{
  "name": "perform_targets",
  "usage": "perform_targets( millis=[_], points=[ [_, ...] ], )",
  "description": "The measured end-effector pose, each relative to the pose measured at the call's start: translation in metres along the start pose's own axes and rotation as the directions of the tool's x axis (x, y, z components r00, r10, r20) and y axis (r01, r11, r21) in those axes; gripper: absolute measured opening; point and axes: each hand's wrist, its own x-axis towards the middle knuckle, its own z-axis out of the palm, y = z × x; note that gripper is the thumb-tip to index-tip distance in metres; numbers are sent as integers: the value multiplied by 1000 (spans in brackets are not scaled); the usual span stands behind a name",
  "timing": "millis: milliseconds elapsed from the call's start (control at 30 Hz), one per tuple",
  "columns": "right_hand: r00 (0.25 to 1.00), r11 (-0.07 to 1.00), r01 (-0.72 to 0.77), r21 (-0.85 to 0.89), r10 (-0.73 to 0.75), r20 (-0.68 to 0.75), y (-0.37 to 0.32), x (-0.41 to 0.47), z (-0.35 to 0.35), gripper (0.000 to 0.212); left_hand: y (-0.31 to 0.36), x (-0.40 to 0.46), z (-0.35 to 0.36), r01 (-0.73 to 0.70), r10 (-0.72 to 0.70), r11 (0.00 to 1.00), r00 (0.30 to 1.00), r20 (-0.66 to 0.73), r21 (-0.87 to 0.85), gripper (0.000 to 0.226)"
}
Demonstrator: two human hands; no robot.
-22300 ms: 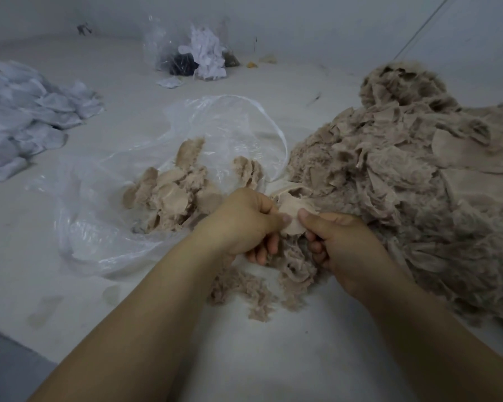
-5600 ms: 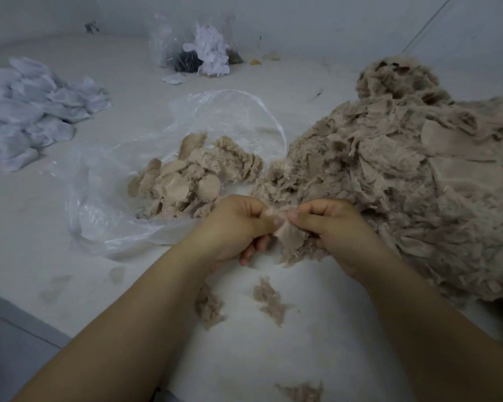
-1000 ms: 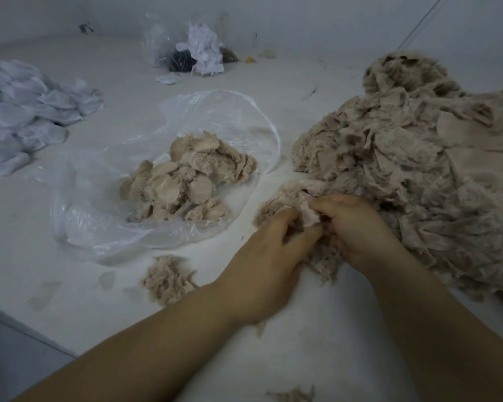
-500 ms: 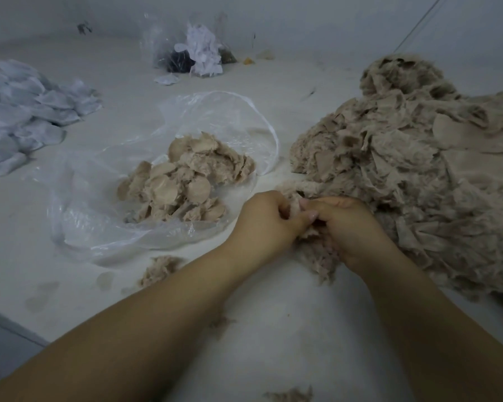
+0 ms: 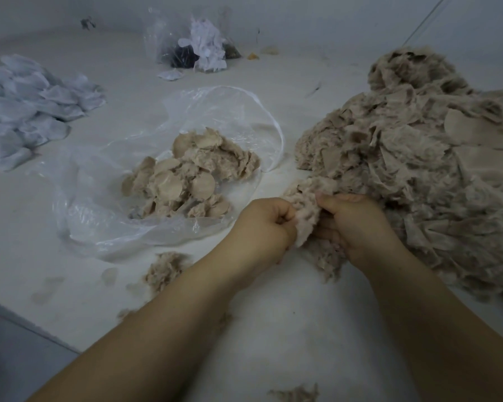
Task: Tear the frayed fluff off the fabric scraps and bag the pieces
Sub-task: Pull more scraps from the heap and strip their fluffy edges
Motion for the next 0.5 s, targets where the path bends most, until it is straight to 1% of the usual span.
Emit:
perform_targets(
  millis=[100,167,333,400,433,500],
  points=[
    [998,1000,13,-28,-15,-57,1,2,0,20,0,-5,-6,-7,7,1000,999,31,-14,25],
    [998,1000,12,-16,-13,-64,2,3,0,21,-1,-7,-10,-5,7,998,999,31,-59,31],
    [995,999,26,42,-21,-102,1,2,1,20,-3,-10,-18,13,-8,983,1000,28,-185,25],
    [997,1000,12,-27,-14,-73,0,0,2,26,-5,-7,-14,-4,-3,988,999,-47,-156,26],
    [998,996,3,-91,-8,-56,0,-1,2,33,-5,-5,-11,-18,8,993,996,-85,-117,25],
    [1000,980,-8,-200,6,-9,-1,-3,2,48,-6,-2,-5,-35,26,997,992,-120,-74,23]
  ],
)
